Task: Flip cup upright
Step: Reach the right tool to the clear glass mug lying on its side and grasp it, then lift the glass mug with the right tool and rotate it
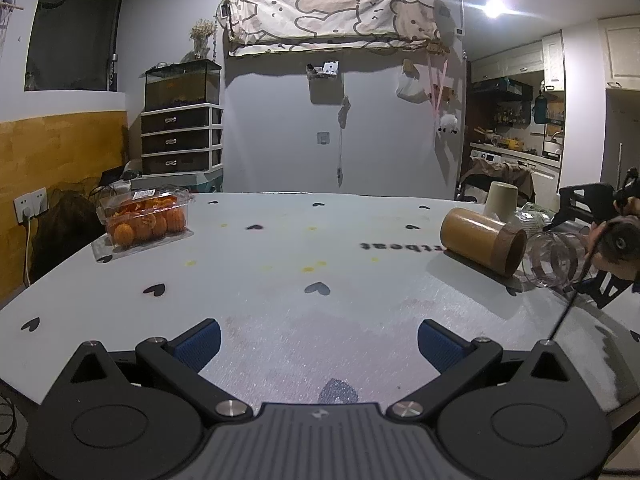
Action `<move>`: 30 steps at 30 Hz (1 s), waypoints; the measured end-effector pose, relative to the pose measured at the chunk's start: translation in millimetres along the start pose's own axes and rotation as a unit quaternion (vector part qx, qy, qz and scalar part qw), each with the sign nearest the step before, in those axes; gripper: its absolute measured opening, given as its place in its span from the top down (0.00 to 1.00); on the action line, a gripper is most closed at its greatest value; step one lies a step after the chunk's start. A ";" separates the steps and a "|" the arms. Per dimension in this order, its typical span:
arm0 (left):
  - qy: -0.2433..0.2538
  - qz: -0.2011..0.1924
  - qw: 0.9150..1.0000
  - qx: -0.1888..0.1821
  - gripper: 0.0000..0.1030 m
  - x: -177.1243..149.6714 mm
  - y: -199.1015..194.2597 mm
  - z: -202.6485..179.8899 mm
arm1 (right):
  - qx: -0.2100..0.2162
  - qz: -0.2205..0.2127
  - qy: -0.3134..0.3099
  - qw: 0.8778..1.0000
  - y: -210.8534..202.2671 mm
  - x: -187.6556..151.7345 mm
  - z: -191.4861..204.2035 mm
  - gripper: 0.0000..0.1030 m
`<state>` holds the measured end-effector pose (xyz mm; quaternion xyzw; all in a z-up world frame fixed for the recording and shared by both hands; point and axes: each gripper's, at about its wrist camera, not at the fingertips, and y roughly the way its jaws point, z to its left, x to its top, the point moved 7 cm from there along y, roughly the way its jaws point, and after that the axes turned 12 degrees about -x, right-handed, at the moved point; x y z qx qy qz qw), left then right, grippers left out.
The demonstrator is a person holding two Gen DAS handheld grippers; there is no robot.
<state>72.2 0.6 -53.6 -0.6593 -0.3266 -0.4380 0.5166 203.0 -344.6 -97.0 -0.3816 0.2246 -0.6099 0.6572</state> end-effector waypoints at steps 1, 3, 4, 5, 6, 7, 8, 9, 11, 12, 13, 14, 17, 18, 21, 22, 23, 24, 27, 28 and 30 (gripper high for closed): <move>0.000 0.000 1.000 0.000 0.00 -0.2 0.1 0.4 | 0.000 0.004 0.009 1.000 5.3 1.2 -0.2 0.17; 0.000 0.001 1.000 0.000 0.00 -0.3 0.0 1.0 | 0.013 0.005 0.015 1.000 8.9 4.0 -0.7 0.22; -0.001 0.000 1.000 0.001 0.00 -0.3 -0.2 1.6 | 0.014 0.008 0.012 1.000 7.9 4.8 1.9 0.23; -0.002 0.000 1.000 0.002 0.00 -0.2 0.7 1.4 | 0.017 0.010 0.008 1.000 6.7 5.0 0.7 0.24; -0.003 0.000 1.000 0.002 0.00 -0.3 1.0 1.9 | 0.021 0.011 -0.003 1.000 3.8 4.3 -1.4 0.25; -0.003 0.001 1.000 0.002 0.00 -0.8 1.6 2.8 | 0.023 0.010 -0.015 1.000 0.9 3.3 -2.8 0.25; -0.002 0.001 1.000 0.002 0.00 -1.2 1.9 2.6 | 0.025 0.010 -0.028 0.999 -3.1 1.3 -5.4 0.25; -0.002 0.002 1.000 0.002 0.00 -1.6 2.3 2.2 | 0.027 0.016 -0.040 0.999 -8.3 -1.6 -9.7 0.25; -0.001 0.002 1.000 0.000 0.00 -1.4 2.9 1.6 | 0.031 0.031 -0.062 0.997 -17.6 -8.5 -19.5 0.25; 0.000 0.003 1.000 0.000 0.00 -1.4 3.3 1.0 | 0.033 0.039 -0.075 0.996 -22.5 -12.0 -23.7 0.25; 0.001 0.003 1.000 -0.001 0.00 -1.5 3.8 0.5 | 0.034 0.047 -0.090 0.994 -28.4 -17.1 -28.2 0.25; 0.001 0.004 1.000 -0.001 0.00 -1.8 4.2 -0.4 | 0.035 0.054 -0.106 0.992 -33.3 -22.2 -32.0 0.25; 0.003 0.005 1.000 -0.002 0.00 -2.6 5.1 -1.6 | 0.042 0.086 -0.157 0.983 -46.1 -42.9 -39.4 0.25; 0.003 0.005 1.000 -0.002 0.00 -2.5 5.2 -1.4 | 0.047 0.098 -0.175 0.979 -49.3 -51.9 -40.0 0.25; 0.002 -0.002 1.000 0.004 0.00 -1.1 3.1 1.9 | 0.060 0.122 -0.230 0.964 -57.1 -81.0 -38.3 0.25; 0.001 -0.004 1.000 0.008 0.00 -0.1 2.3 4.6 | 0.065 0.133 -0.252 0.956 -59.5 -94.0 -34.7 0.25; -0.001 -0.007 1.000 0.012 0.00 0.7 1.4 7.8 | 0.069 0.144 -0.269 0.950 -60.4 -105.7 -31.0 0.25; -0.004 -0.008 1.000 0.016 0.00 1.4 0.4 11.4 | 0.074 0.156 -0.288 0.942 -61.1 -118.6 -26.7 0.25; -0.013 -0.013 0.999 0.030 0.00 3.1 -2.5 22.6 | 0.093 0.189 -0.353 0.912 -62.4 -161.9 -9.8 0.25; -0.015 -0.013 0.999 0.035 0.00 3.1 -3.5 26.6 | 0.098 0.199 -0.375 0.900 -62.4 -176.8 -2.4 0.25; -0.020 -0.012 0.999 0.043 0.00 2.6 -5.2 34.2 | 0.107 0.211 -0.416 0.878 -62.4 -202.4 10.2 0.25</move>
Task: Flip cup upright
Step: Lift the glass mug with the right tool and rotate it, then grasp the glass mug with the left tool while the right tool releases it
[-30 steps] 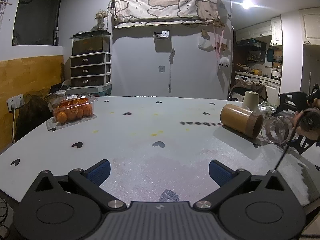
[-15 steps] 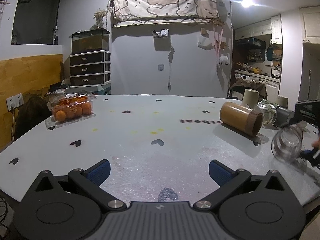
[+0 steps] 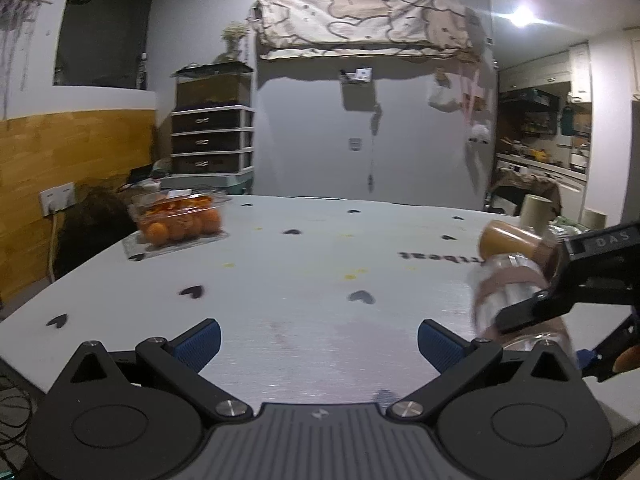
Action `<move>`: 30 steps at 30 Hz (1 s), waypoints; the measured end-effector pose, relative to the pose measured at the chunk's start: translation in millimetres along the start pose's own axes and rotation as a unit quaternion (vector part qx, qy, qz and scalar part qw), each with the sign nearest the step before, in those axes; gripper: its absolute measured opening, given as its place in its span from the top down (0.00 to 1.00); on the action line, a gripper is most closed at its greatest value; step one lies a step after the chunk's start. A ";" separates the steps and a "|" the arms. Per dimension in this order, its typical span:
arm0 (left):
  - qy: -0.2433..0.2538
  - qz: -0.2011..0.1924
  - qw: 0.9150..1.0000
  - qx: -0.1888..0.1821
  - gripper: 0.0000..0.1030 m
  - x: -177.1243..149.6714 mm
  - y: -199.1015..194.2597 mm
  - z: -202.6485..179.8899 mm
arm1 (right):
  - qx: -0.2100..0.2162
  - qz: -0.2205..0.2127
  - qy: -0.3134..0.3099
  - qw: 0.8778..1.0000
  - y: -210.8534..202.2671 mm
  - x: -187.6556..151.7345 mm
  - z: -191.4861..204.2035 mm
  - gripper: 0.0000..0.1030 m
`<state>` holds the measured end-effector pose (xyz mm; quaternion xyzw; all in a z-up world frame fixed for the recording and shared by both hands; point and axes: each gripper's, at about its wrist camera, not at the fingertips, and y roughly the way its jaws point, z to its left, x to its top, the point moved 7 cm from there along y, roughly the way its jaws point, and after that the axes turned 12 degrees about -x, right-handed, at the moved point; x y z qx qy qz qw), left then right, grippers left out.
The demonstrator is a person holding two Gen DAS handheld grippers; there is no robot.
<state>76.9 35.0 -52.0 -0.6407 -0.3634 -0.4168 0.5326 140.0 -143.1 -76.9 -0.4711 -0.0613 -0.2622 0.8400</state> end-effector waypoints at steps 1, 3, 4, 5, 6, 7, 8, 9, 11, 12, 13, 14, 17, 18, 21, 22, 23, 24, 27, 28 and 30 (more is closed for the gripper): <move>-0.004 0.001 1.000 0.004 0.00 -0.7 -0.2 4.2 | 0.003 0.008 -0.018 1.000 5.1 -1.5 11.1 0.25; -0.011 0.003 1.000 0.012 0.00 -1.7 -0.6 12.7 | 0.004 0.020 -0.049 0.999 13.6 -1.9 27.2 0.24; -0.015 0.003 1.000 0.016 0.00 -1.7 -0.3 16.2 | 0.000 0.022 -0.064 0.998 17.2 -3.5 33.4 0.24; -0.018 0.002 1.000 0.020 0.00 -1.4 -0.4 19.9 | -0.006 0.022 -0.073 0.997 18.9 -0.7 36.2 0.24; -0.020 0.001 1.000 0.023 0.00 -0.6 -0.3 24.0 | -0.011 0.013 -0.086 0.996 17.6 -0.1 39.3 0.22; -0.022 0.001 0.999 0.026 0.00 0.4 0.1 27.2 | -0.022 0.006 -0.101 0.995 16.5 1.2 43.2 0.22; -0.024 -0.001 0.999 0.028 0.00 2.0 0.8 30.1 | -0.026 0.002 -0.109 0.994 13.7 0.9 43.8 0.22; -0.025 -0.003 0.999 0.028 0.00 4.4 1.8 32.7 | -0.025 -0.004 -0.116 0.993 9.9 1.3 45.0 0.21; -0.027 -0.007 0.999 0.021 0.00 12.0 5.8 36.4 | -0.023 -0.021 -0.131 0.991 -1.5 4.1 45.8 0.20; -0.025 -0.006 1.000 0.015 0.00 17.2 9.4 37.4 | -0.024 -0.034 -0.139 0.989 -7.3 5.6 47.6 0.18; -0.023 -0.004 1.000 0.004 0.00 23.2 14.2 37.3 | -0.026 -0.051 -0.150 0.987 -13.7 8.4 49.4 0.17; -0.019 -0.001 1.000 -0.012 0.00 29.8 20.1 36.1 | -0.029 -0.066 -0.160 0.984 -18.3 9.3 51.8 0.16; -0.013 0.014 0.998 -0.053 0.00 47.7 44.4 27.6 | -0.048 -0.125 -0.208 0.969 -34.4 2.5 55.0 0.10; -0.012 0.023 0.997 -0.067 0.00 54.0 53.9 24.1 | -0.057 -0.147 -0.227 0.961 -38.9 -1.8 56.3 0.07; -0.003 0.055 0.992 -0.109 0.00 66.4 82.4 5.1 | -0.078 -0.209 -0.284 0.932 -47.6 -19.5 63.2 0.04; 0.003 0.066 0.990 -0.123 0.00 70.0 91.2 -2.7 | -0.089 -0.231 -0.306 0.919 -48.2 -27.1 66.2 0.04; 0.010 0.076 0.988 -0.136 0.00 72.9 99.5 -11.0 | -0.099 -0.244 -0.319 0.911 -47.1 -31.6 70.3 0.03; 0.018 0.087 0.985 -0.146 0.00 75.2 107.5 -19.2 | -0.110 -0.256 -0.332 0.901 -45.9 -38.4 71.8 0.03; 0.050 0.115 0.980 -0.154 0.00 73.3 129.7 -41.4 | -0.130 -0.281 -0.361 0.879 -36.5 -52.1 77.7 0.02; 0.063 0.124 0.978 -0.153 0.00 72.3 136.7 -47.9 | -0.139 -0.290 -0.369 0.872 -32.7 -56.2 78.7 0.02; 0.082 0.138 0.976 -0.147 0.00 69.8 149.0 -57.0 | -0.156 -0.301 -0.381 0.860 -25.2 -62.4 80.4 0.02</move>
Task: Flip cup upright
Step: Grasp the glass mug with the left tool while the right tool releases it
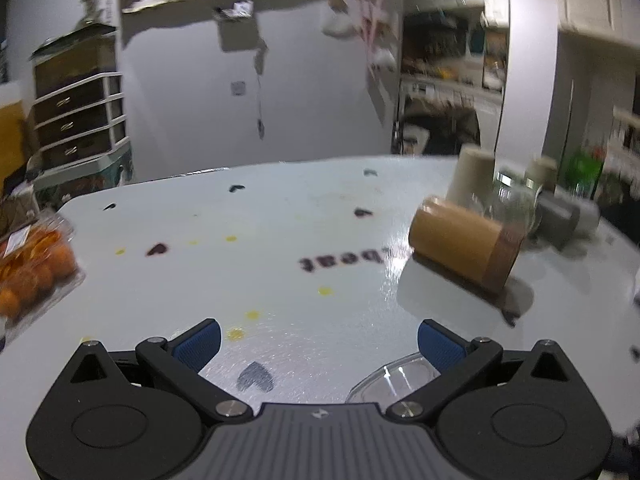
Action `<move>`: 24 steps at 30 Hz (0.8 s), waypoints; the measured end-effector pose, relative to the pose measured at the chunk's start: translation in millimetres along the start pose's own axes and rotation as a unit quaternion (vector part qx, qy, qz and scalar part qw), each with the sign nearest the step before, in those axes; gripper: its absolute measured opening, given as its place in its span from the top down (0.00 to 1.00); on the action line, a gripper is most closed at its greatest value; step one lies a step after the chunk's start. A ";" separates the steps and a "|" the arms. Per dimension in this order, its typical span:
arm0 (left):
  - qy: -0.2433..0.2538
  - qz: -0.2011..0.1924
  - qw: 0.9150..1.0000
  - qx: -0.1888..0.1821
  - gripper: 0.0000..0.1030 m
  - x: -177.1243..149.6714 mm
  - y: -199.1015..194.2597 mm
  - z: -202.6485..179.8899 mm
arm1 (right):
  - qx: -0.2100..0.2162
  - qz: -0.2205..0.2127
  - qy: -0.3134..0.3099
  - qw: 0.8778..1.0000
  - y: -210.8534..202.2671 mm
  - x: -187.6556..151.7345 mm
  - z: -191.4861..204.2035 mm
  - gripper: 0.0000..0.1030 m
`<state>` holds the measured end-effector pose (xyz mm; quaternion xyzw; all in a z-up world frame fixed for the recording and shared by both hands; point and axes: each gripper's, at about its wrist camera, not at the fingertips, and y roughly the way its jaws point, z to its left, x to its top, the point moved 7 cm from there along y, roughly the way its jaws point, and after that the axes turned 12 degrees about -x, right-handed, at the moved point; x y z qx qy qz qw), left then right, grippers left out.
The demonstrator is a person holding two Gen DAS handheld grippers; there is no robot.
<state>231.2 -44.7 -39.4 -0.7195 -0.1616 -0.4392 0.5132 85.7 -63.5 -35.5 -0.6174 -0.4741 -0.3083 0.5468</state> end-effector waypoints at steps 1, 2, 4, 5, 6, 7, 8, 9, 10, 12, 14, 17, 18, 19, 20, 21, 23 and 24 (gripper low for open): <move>0.005 0.007 1.000 0.002 0.00 0.9 5.9 -1.4 | -0.006 -0.001 -0.008 1.000 2.3 -3.4 3.4 0.02; 0.008 0.013 1.000 0.004 0.00 1.9 10.7 -2.0 | -0.010 0.000 -0.012 1.000 3.7 -5.9 4.4 0.02; 0.014 0.022 1.000 0.012 0.00 0.9 17.3 -0.5 | -0.021 0.008 -0.012 1.000 11.2 -11.9 2.7 0.02; 0.016 0.024 0.999 0.018 0.00 1.2 18.8 1.1 | -0.027 0.012 -0.010 1.000 13.9 -14.0 -0.3 0.02; 0.016 0.024 0.999 0.021 0.00 0.6 17.3 2.3 | -0.030 0.015 -0.004 0.999 14.3 -15.9 -5.5 0.02; 0.017 0.024 0.999 0.024 0.00 0.2 16.1 4.5 | -0.028 0.017 0.004 0.999 14.3 -17.3 -10.5 0.02; 0.018 0.024 0.999 0.028 0.00 -0.4 14.1 6.8 | -0.030 0.019 0.015 0.999 14.0 -19.3 -15.7 0.02; 0.019 0.023 0.999 0.035 0.00 -1.5 10.7 10.1 | -0.035 0.019 0.025 0.999 12.6 -21.2 -23.9 0.01; 0.020 0.022 0.999 0.039 0.00 -1.9 8.1 12.3 | -0.037 0.021 0.033 0.999 11.5 -23.2 -31.3 0.01; 0.020 0.020 0.999 0.042 0.00 -5.2 -1.2 17.4 | -0.043 0.026 0.053 0.997 10.4 -28.6 -47.4 0.01; 0.024 0.020 0.999 0.043 0.00 -9.1 -10.3 20.6 | -0.057 0.032 0.071 0.995 9.9 -34.2 -63.8 0.01; 0.031 0.020 0.999 0.029 0.00 -16.9 -22.7 18.7 | -0.083 0.038 0.091 0.992 14.0 -39.8 -86.4 0.01; 0.036 0.017 0.999 0.029 0.00 -19.5 -27.2 17.0 | -0.092 0.040 0.099 0.990 16.7 -41.0 -94.2 0.01; 0.039 0.016 0.999 0.029 0.00 -21.3 -30.3 15.5 | -0.098 0.042 0.106 0.989 19.8 -41.3 -100.0 0.01; 0.041 0.013 0.999 0.026 0.00 -23.2 -34.2 13.8 | -0.103 0.045 0.117 0.987 23.7 -40.5 -106.2 0.02; 0.042 0.011 0.999 0.024 0.00 -25.4 -37.1 11.2 | -0.105 0.045 0.127 0.985 27.3 -40.2 -111.2 0.02; 0.039 0.007 0.999 0.016 0.00 -29.9 -43.5 6.0 | -0.111 0.044 0.144 0.982 36.8 -37.3 -120.1 0.02; 0.040 0.006 0.999 0.010 0.00 -31.7 -46.0 2.9 | -0.112 0.043 0.150 0.981 41.1 -35.5 -122.8 0.02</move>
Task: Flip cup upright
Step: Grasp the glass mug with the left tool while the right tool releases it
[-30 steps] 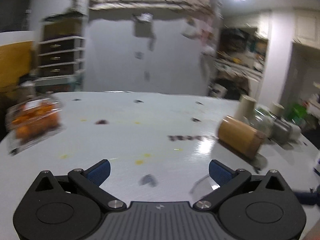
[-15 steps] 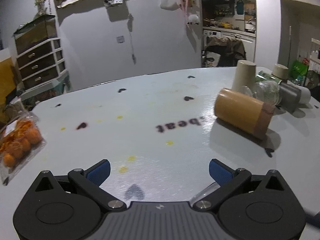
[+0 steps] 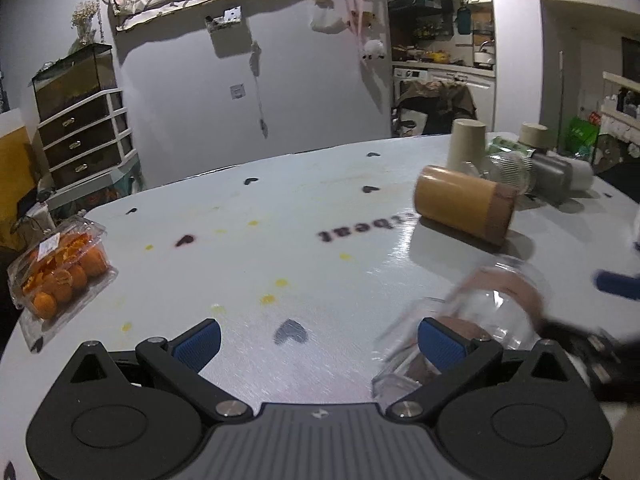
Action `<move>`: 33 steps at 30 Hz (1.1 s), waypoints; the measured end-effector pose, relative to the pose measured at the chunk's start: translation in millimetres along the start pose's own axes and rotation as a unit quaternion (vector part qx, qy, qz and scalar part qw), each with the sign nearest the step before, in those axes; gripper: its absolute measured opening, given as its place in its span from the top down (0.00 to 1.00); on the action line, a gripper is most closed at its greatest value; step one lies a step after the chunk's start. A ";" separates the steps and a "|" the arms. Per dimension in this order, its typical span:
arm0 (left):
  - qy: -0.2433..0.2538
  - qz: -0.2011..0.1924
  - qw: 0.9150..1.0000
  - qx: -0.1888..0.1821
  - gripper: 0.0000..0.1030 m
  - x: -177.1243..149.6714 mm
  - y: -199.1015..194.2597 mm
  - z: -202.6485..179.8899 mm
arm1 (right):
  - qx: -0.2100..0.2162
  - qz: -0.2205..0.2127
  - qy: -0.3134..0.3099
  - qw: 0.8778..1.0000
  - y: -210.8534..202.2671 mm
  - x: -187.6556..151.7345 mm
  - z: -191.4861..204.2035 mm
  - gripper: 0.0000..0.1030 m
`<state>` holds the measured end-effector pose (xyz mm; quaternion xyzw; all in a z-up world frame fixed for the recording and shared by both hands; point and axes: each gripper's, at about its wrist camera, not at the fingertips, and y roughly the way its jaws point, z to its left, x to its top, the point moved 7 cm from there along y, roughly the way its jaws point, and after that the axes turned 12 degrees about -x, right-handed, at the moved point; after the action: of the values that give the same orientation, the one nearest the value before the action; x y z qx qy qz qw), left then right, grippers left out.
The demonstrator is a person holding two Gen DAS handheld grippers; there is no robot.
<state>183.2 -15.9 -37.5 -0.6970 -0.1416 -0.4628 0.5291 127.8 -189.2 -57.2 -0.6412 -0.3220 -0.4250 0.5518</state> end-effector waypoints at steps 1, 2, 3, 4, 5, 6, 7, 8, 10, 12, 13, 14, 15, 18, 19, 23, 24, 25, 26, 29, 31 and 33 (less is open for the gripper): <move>0.002 0.000 1.000 -0.006 0.00 -1.1 -2.3 -2.9 | -0.001 -0.001 0.008 1.000 5.0 3.2 -0.9 0.02; 0.003 0.000 1.000 -0.009 0.00 -2.0 -4.2 -6.0 | -0.001 -0.002 0.015 1.000 9.1 5.5 -0.8 0.03; 0.005 0.001 1.000 -0.011 0.00 -2.6 -5.7 -8.4 | -0.001 -0.002 0.020 1.000 13.3 7.4 -0.8 0.03; 0.006 0.002 1.000 -0.010 0.00 -3.1 -6.8 -10.2 | -0.001 -0.001 0.022 1.000 16.1 7.9 0.1 0.03; 0.003 0.005 1.000 -0.007 0.00 -2.6 -7.1 -10.6 | 0.000 0.001 0.026 1.000 19.8 8.5 1.3 0.04; -0.006 0.008 1.000 -0.007 0.00 -1.0 -7.1 -10.3 | 0.003 0.002 0.031 1.000 22.6 8.9 1.8 0.05; -0.018 0.010 1.000 -0.015 0.00 1.1 -7.0 -10.2 | 0.006 0.005 0.035 0.999 23.1 7.5 1.8 0.05; -0.032 0.014 0.999 -0.029 0.00 4.1 -6.0 -11.0 | 0.010 0.008 0.042 0.999 22.6 6.2 1.0 0.05; -0.048 0.026 0.997 -0.051 0.01 12.0 -1.3 -16.3 | 0.020 0.011 0.056 0.998 18.9 1.3 -3.5 0.05; -0.034 0.039 0.997 -0.057 0.01 20.2 5.7 -26.3 | 0.024 0.015 0.070 0.997 13.6 -4.2 -9.0 0.05; -0.021 0.050 0.997 -0.060 0.02 24.4 10.4 -32.8 | 0.027 0.021 0.083 0.996 10.4 -9.1 -13.7 0.05; -0.008 0.062 0.996 -0.067 0.03 28.6 15.5 -39.1 | 0.032 0.027 0.089 0.995 8.3 -13.2 -15.9 0.05; 0.005 0.074 0.994 -0.075 0.05 32.8 21.0 -45.7 | 0.043 0.035 0.096 0.994 5.9 -18.6 -18.3 0.05; 0.041 0.107 0.990 -0.084 0.08 43.1 36.6 -62.1 | 0.054 0.041 0.110 0.992 -0.2 -27.1 -27.0 0.05; 0.054 0.118 0.988 -0.083 0.09 45.8 42.5 -67.2 | 0.053 0.038 0.114 0.991 -2.2 -27.9 -30.8 0.05; 0.097 0.160 0.980 -0.070 0.12 47.3 65.0 -82.7 | 0.058 0.026 0.130 0.989 -8.3 -27.1 -44.7 0.06; 0.104 0.174 0.977 -0.069 0.13 46.3 72.0 -85.8 | 0.057 0.023 0.133 0.989 -9.4 -27.2 -48.0 0.06; 0.109 0.185 0.974 -0.067 0.13 45.1 78.0 -88.6 | 0.057 0.021 0.135 0.989 -10.2 -27.6 -51.0 0.06; 0.113 0.193 0.972 -0.066 0.13 43.9 83.7 -91.0 | 0.057 0.021 0.137 0.989 -10.4 -28.0 -53.9 0.06; 0.114 0.211 0.969 -0.065 0.13 41.3 97.5 -96.0 | 0.055 0.023 0.144 0.988 -8.9 -30.9 -61.2 0.06; 0.117 0.216 0.967 -0.065 0.14 40.0 103.9 -100.2 | 0.054 0.025 0.149 0.987 -7.5 -33.1 -65.8 0.06; 0.122 0.216 0.967 -0.052 0.23 38.6 106.1 -99.6 | 0.054 0.028 0.154 0.986 -6.6 -34.4 -69.5 0.06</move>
<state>227.3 -156.2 -70.0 -0.6764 0.1024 -0.4254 0.5925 93.9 -254.2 -83.2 -0.5466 -0.2378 -0.4851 0.6398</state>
